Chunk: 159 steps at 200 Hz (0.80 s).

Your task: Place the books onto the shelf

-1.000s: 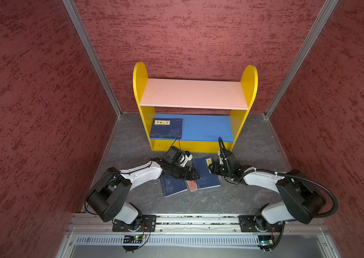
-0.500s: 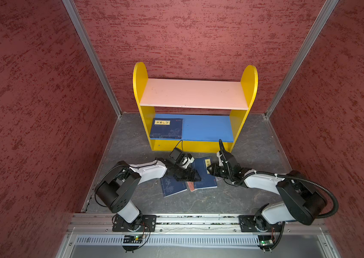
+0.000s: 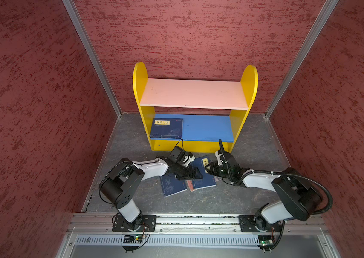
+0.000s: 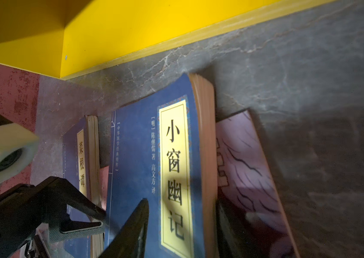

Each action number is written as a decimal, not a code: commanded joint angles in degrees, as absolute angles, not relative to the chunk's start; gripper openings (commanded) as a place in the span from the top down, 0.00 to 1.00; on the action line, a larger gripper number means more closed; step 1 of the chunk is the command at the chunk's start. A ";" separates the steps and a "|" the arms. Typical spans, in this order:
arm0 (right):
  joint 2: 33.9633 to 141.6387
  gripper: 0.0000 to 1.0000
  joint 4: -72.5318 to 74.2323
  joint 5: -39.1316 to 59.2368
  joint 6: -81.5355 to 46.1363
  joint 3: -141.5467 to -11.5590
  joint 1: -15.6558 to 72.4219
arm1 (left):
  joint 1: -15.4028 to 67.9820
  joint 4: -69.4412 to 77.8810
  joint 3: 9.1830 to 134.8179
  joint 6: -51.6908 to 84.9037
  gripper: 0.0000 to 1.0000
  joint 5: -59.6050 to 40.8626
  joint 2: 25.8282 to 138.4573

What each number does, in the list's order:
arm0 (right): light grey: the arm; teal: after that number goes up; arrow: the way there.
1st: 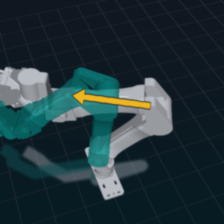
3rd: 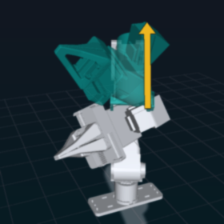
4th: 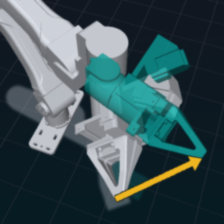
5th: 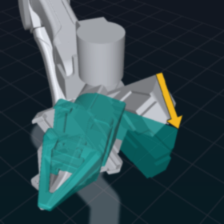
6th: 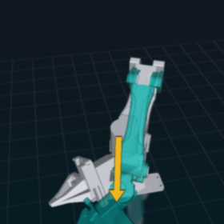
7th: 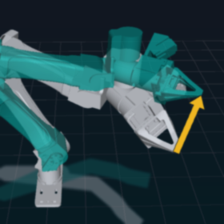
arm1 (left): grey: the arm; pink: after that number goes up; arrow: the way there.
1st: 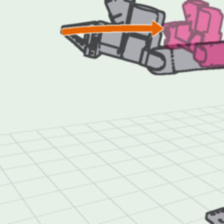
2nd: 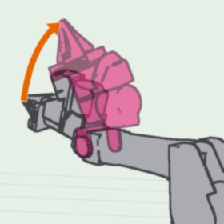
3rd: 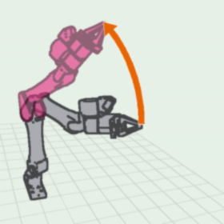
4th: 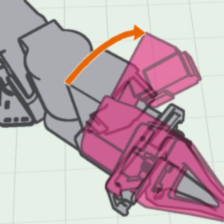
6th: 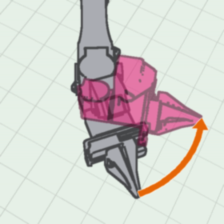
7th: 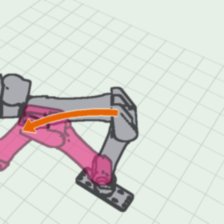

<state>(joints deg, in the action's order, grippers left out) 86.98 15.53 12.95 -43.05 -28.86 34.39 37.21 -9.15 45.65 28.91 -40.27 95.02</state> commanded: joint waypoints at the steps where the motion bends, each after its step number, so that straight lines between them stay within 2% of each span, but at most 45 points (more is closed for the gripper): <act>1: 90.09 0.50 12.91 18.13 -44.60 -26.72 35.57 | 36.72 -3.33 44.84 30.52 0.07 -42.42 96.18; 57: 88.30 0.51 10.75 17.75 -44.25 -25.14 35.68 | 33.25 0.02 44.30 32.57 0.05 -44.61 93.52; 159: 88.02 0.50 9.80 18.89 -44.24 -24.06 35.86 | 32.96 7.72 42.71 39.40 0.05 -49.96 92.10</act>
<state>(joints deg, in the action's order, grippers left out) 86.08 18.39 13.58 -43.09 -26.50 34.39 32.73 0.54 42.61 37.85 -46.13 94.63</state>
